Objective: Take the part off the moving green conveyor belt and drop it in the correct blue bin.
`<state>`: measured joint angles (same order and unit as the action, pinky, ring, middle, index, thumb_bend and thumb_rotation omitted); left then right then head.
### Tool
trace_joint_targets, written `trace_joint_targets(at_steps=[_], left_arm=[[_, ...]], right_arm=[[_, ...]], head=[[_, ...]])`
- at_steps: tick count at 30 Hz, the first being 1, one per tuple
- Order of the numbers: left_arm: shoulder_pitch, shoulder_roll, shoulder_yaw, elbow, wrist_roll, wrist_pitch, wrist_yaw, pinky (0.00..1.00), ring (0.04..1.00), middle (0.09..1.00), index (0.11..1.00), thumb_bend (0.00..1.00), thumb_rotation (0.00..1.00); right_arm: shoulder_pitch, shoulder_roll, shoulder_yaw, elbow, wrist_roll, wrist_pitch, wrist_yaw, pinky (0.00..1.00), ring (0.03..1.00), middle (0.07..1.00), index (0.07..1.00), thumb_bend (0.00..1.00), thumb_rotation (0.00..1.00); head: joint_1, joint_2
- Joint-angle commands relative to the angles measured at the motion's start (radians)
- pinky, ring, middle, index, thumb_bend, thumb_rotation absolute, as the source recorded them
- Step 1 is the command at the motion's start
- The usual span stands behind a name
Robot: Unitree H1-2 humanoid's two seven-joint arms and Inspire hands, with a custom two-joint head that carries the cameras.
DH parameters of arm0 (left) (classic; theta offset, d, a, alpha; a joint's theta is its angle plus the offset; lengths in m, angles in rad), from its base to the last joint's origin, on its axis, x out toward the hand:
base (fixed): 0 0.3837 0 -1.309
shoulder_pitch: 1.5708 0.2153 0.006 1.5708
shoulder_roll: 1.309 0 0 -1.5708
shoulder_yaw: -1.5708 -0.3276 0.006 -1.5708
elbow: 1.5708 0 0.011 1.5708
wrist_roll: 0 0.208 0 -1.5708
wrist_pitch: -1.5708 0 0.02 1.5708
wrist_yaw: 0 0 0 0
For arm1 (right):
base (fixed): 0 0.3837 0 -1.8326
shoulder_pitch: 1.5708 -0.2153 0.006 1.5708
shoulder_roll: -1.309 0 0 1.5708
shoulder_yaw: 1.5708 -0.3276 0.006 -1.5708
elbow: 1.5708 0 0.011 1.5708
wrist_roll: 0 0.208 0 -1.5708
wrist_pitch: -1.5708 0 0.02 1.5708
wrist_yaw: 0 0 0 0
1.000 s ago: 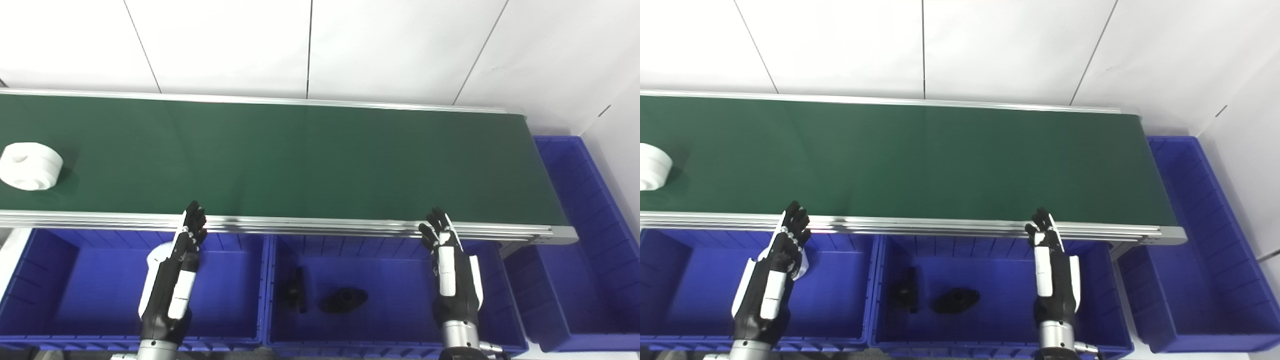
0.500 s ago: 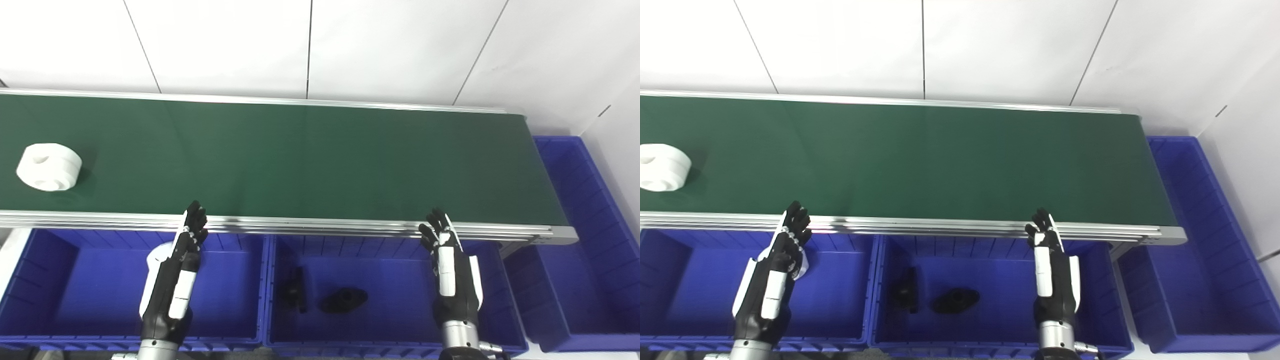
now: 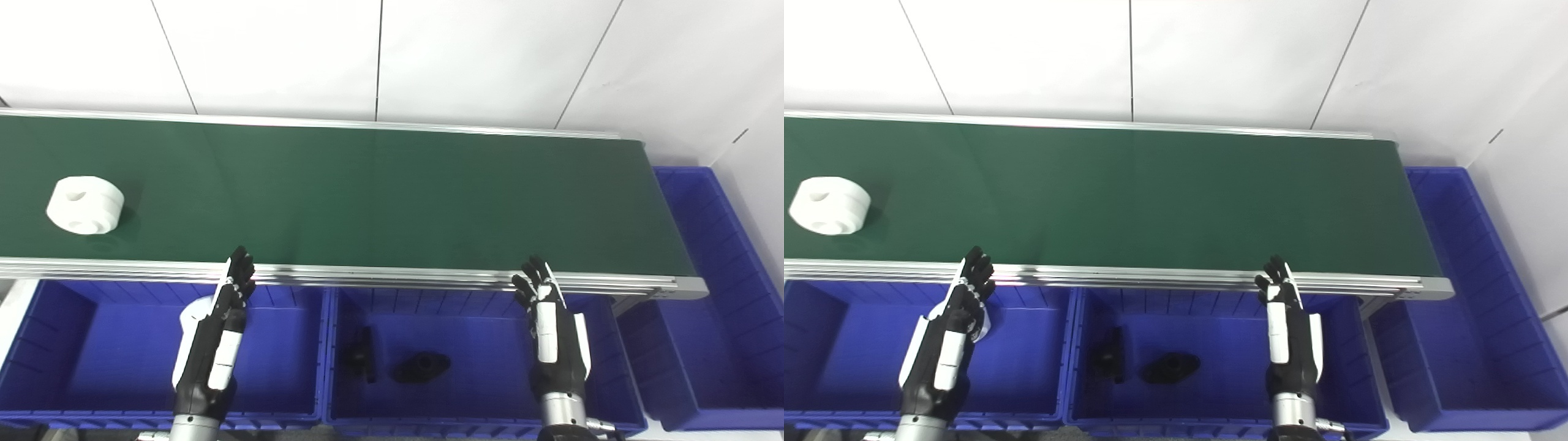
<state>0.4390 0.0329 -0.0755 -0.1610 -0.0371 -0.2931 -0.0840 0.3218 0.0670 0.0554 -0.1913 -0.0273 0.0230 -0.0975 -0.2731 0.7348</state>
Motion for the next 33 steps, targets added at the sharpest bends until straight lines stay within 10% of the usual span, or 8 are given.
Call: trace_joint_targets(at_steps=[1, 19, 33], left_arm=[[-0.001, -0.001, -0.005, -0.010, -0.004, -0.040, -0.006, 1.00, 1.000, 1.000, 1.000, 0.64, 0.95], [0.007, -0.081, -0.042, 0.104, 0.142, -0.167, 0.060, 1.00, 1.000, 1.000, 1.000, 0.67, 0.91], [-0.012, -0.112, -0.084, 0.142, 0.252, -0.176, 0.163, 0.91, 0.955, 1.000, 1.000, 0.69, 0.84]], right_arm=[[0.000, -0.002, -0.001, -0.012, -0.007, -0.079, 0.007, 0.90, 0.894, 0.924, 0.937, 0.75, 0.98], [0.023, -0.090, -0.067, 0.101, 0.122, -0.199, 0.094, 0.91, 0.893, 0.929, 0.946, 0.79, 0.96], [-0.005, -0.123, -0.113, 0.171, 0.201, -0.230, 0.150, 1.00, 0.949, 0.971, 0.993, 0.65, 1.00]], head=[[0.031, -0.018], [0.281, -0.186], [0.396, -0.216]])
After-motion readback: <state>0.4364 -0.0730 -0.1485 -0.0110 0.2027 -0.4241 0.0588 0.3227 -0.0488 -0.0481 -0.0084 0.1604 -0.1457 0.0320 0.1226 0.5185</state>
